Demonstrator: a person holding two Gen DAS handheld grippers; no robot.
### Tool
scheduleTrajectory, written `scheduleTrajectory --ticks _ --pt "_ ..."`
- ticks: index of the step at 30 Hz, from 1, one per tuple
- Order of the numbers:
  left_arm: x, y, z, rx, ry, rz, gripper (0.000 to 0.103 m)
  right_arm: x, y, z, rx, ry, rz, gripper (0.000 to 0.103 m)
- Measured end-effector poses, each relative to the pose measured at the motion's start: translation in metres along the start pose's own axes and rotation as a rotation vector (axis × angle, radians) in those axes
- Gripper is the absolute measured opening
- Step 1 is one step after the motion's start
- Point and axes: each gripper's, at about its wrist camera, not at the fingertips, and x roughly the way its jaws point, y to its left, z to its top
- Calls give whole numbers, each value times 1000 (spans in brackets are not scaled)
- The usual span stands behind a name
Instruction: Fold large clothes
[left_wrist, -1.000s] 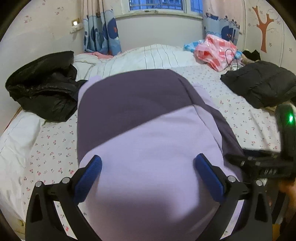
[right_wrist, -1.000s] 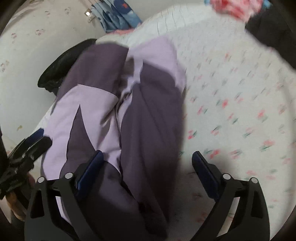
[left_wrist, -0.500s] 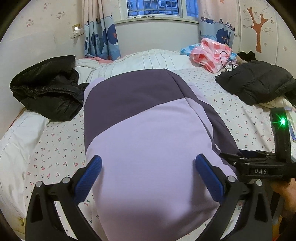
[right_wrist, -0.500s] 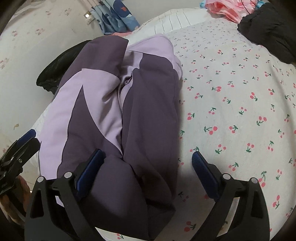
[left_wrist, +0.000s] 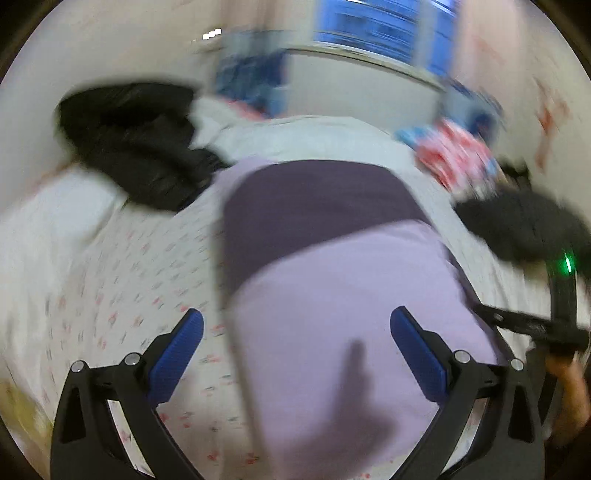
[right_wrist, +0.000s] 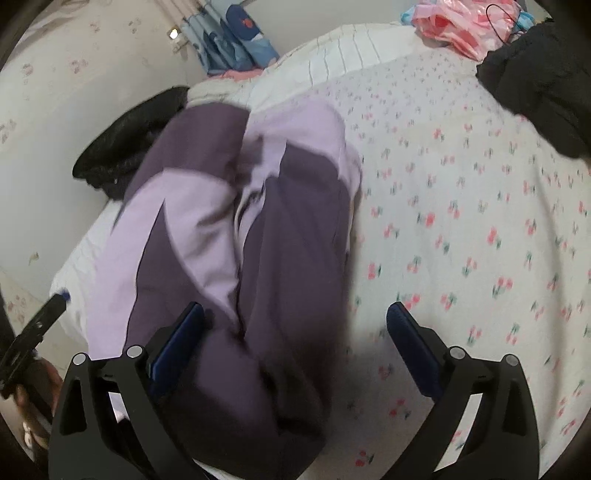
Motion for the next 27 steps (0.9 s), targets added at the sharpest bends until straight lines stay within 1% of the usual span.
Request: scheduleTrajectory --ticks 2,3,4,5,6,7,8,9,10,11,12,13,14,15,16,17,18,20,21,22,23,24,25,26,27 --pt "15 37 2 -134 59 -29 97 5 -2 14 14 -6 4 96" --pt "24 51 0 -179 83 -49 97 13 -4 18 25 7 9 96" --pt "42 63 -3 -222 142 -101 97 30 -7 19 53 61 24 96" --pt "57 66 -8 -235 196 -138 97 41 -8 17 72 100 43 96" --pt "75 67 -14 -257 249 -203 97 54 -9 11 101 127 80 96" --pt "83 69 -18 -286 256 -235 98 63 -13 4 148 131 122 96" --pt "89 73 -19 -315 264 -285 98 66 -15 1 183 123 157 96" --pt "93 72 -16 -320 278 -359 98 69 -17 -2 219 117 194 96" --pt "90 66 -11 -289 270 -378 96 72 -14 -4 248 111 230 97" --pt "82 52 -2 -213 244 -371 95 76 -2 -6 254 98 270 97" --pt "71 30 8 -99 229 -284 96 78 12 -8 238 89 272 97" --pt "68 22 13 -49 226 -227 96 79 24 -9 215 77 243 97" --pt "66 19 17 -18 228 -196 96 81 31 -11 204 79 232 97" --pt "66 21 19 -16 238 -212 95 81 29 -12 201 89 239 97" --pt "69 25 16 -14 266 -245 95 80 27 -13 181 98 234 97" --pt "71 25 13 2 275 -248 96 77 22 -16 122 120 209 97" --pt "72 20 8 24 277 -243 96 74 16 -17 88 133 184 97" --pt "72 2 -6 72 250 -199 96 62 3 -15 64 161 119 97" --pt "69 -9 -10 99 229 -162 96 51 0 -11 53 155 73 97" --pt "67 -9 -11 101 220 -150 96 39 1 -5 29 130 14 97" --pt "62 -7 -12 91 216 -144 96 19 4 5 12 60 -47 97" --pt "59 -5 -9 77 218 -148 96 4 7 13 18 -3 -66 97" --pt "53 2 -3 40 211 -164 96 -16 18 29 15 -106 -61 97" --pt "47 12 6 -6 179 -163 95 -26 31 40 -10 -161 -54 97" --pt "43 19 13 -29 146 -145 95 -30 47 51 -49 -200 -56 97"
